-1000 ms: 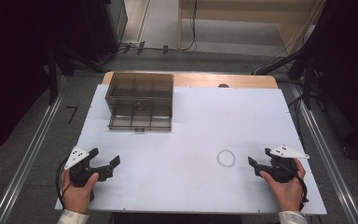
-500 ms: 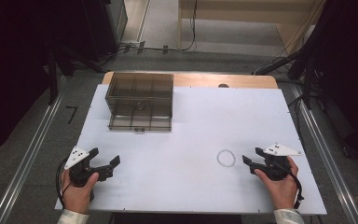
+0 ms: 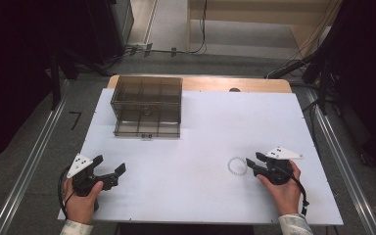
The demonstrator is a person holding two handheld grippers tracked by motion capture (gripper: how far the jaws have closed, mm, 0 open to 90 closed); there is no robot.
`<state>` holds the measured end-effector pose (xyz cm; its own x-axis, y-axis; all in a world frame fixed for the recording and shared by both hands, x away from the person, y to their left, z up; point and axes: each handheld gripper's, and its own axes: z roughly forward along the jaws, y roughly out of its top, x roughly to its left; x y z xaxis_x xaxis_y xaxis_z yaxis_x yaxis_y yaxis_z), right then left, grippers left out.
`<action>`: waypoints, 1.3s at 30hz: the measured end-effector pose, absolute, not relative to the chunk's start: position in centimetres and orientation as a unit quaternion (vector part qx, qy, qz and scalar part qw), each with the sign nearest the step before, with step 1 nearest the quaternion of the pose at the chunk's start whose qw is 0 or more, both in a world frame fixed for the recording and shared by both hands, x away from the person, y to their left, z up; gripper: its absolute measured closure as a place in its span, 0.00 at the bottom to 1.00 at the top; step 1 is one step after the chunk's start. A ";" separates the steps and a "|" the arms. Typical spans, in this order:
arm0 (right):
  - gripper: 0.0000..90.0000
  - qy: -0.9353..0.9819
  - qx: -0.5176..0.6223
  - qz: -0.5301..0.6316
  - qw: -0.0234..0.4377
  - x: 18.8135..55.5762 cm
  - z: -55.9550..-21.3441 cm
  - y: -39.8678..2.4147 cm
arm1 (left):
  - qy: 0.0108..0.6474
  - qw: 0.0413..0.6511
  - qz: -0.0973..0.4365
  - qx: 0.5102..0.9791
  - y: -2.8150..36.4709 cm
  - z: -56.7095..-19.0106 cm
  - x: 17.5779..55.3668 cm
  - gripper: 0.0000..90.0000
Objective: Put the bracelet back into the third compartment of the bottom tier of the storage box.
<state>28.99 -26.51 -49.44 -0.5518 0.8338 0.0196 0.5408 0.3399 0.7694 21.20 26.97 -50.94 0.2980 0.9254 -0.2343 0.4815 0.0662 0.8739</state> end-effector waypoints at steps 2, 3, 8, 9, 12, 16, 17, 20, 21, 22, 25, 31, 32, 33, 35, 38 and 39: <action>0.57 0.796 0.431 0.378 0.192 29.0 -49.5 -26.4 | 0.546 0.484 0.229 0.644 27.0 -51.0 21.2 0.04; 0.60 0.798 0.429 0.377 0.190 29.1 -49.6 -26.2 | 0.546 0.485 0.228 0.644 26.9 -51.0 21.2 0.04; 0.68 0.804 0.425 0.372 0.186 29.2 -49.8 -25.8 | 0.546 0.485 0.228 0.644 26.9 -50.9 21.2 0.04; 0.70 0.805 0.425 0.370 0.185 29.2 -49.8 -25.8 | 0.546 0.485 0.228 0.644 27.0 -51.0 21.2 0.04; 0.71 0.806 0.427 0.368 0.183 29.3 -50.0 -25.7 | 0.546 0.485 0.228 0.644 27.0 -51.0 21.2 0.04; 0.71 0.807 0.425 0.368 0.180 29.3 -50.1 -25.5 | 0.547 0.484 0.228 0.644 27.0 -50.9 21.2 0.04; 0.71 0.808 0.425 0.367 0.179 29.3 -50.1 -25.5 | 0.547 0.485 0.229 0.644 27.0 -51.0 21.2 0.04; 0.71 0.809 0.426 0.363 0.179 29.4 -50.2 -25.4 | 0.546 0.484 0.228 0.644 27.0 -50.9 21.2 0.04; 0.71 0.810 0.426 0.362 0.179 29.4 -50.3 -25.4 | 0.546 0.484 0.228 0.644 26.9 -51.0 21.2 0.04; 0.71 0.811 0.424 0.361 0.179 29.4 -50.3 -25.4 | 0.546 0.484 0.228 0.644 26.9 -51.0 21.2 0.04; 0.73 0.815 0.422 0.354 0.179 29.4 -50.4 -25.1 | 0.546 0.484 0.227 0.645 26.9 -51.0 21.2 0.04; 0.73 0.819 0.424 0.346 0.175 29.5 -50.7 -25.0 | 0.547 0.485 0.227 0.644 26.9 -51.0 21.2 0.04; 0.73 0.819 0.423 0.346 0.175 29.5 -50.7 -25.0 | 0.547 0.485 0.227 0.644 26.9 -51.0 21.2 0.04; 0.74 0.819 0.422 0.345 0.178 29.5 -50.7 -24.9 | 0.546 0.484 0.228 0.644 26.9 -51.0 21.2 0.04; 0.75 0.820 0.421 0.342 0.181 29.4 -50.8 -24.9 | 0.545 0.485 0.228 0.644 26.9 -50.9 21.2 0.04; 0.76 0.820 0.422 0.341 0.183 29.4 -50.8 -24.9 | 0.546 0.485 0.228 0.644 26.9 -50.9 21.2 0.04; 0.77 0.819 0.423 0.341 0.185 29.4 -50.8 -24.8 | 0.546 0.485 0.229 0.644 26.9 -50.9 21.2 0.04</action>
